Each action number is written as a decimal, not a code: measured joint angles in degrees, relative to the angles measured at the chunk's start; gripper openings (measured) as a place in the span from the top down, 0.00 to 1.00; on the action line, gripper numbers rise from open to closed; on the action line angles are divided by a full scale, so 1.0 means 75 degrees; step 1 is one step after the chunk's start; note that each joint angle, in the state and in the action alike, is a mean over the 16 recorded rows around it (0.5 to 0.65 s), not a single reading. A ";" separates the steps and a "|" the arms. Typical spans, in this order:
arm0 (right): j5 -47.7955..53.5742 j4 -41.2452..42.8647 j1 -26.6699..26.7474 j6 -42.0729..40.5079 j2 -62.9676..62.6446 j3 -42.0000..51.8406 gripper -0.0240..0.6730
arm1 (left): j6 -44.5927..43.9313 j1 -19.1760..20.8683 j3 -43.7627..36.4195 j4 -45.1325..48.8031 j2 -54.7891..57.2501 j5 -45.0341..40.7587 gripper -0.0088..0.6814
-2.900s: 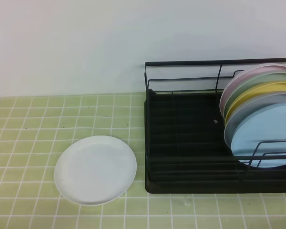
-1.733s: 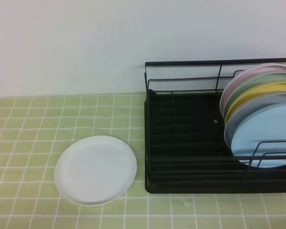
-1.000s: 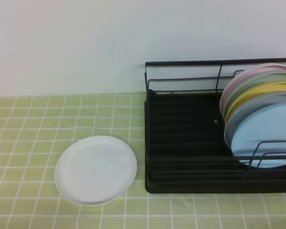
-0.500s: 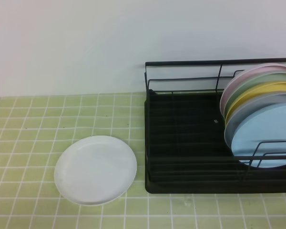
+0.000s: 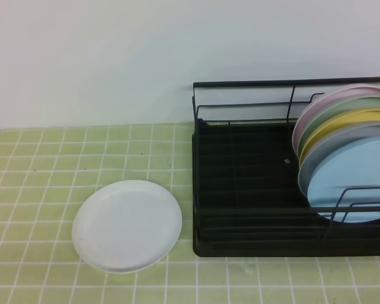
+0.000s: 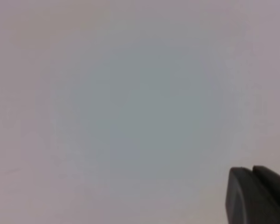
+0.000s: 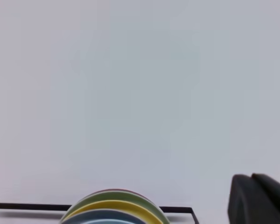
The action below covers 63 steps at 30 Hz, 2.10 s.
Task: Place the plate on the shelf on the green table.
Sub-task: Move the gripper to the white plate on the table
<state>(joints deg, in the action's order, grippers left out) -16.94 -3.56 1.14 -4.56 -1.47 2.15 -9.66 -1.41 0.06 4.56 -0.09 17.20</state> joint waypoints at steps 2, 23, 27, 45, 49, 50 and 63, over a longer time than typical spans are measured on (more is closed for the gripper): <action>-0.0093 -0.0008 0.0000 0.0000 0.0000 0.0000 0.97 | 0.0032 0.0000 0.0000 -0.0016 0.0000 0.0058 0.99; 0.0160 -0.0041 0.0000 0.0135 0.0000 -0.0044 0.97 | 0.0564 0.0000 0.1293 -0.0921 0.0000 -0.1939 0.99; 0.0366 -0.0023 0.0000 0.0218 0.0000 -0.0206 0.97 | 0.0502 0.0000 0.1777 -0.0948 0.0000 -0.2276 0.99; 0.5276 0.0088 0.0000 -0.1215 0.1539 -0.2635 0.97 | 0.0366 0.0000 0.2662 -0.1018 0.0783 -0.4403 0.99; 0.5777 0.0012 0.0000 -0.1405 0.2379 -0.2831 0.97 | 0.0378 0.0000 0.3386 -0.1209 0.1643 -0.5474 0.99; 0.5833 -0.0018 0.0000 -0.1419 0.2582 -0.2854 0.97 | 0.0381 0.0000 0.3604 -0.1274 0.1918 -0.5765 0.99; 0.5796 -0.0315 0.0000 -0.1426 0.3935 -0.2880 0.97 | 0.0067 0.0000 0.6469 -0.2541 0.6408 -0.8047 0.81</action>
<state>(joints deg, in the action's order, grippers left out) 26.53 -5.92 1.14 -15.25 28.04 -19.45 -9.15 -1.41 48.57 -14.49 47.97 -43.15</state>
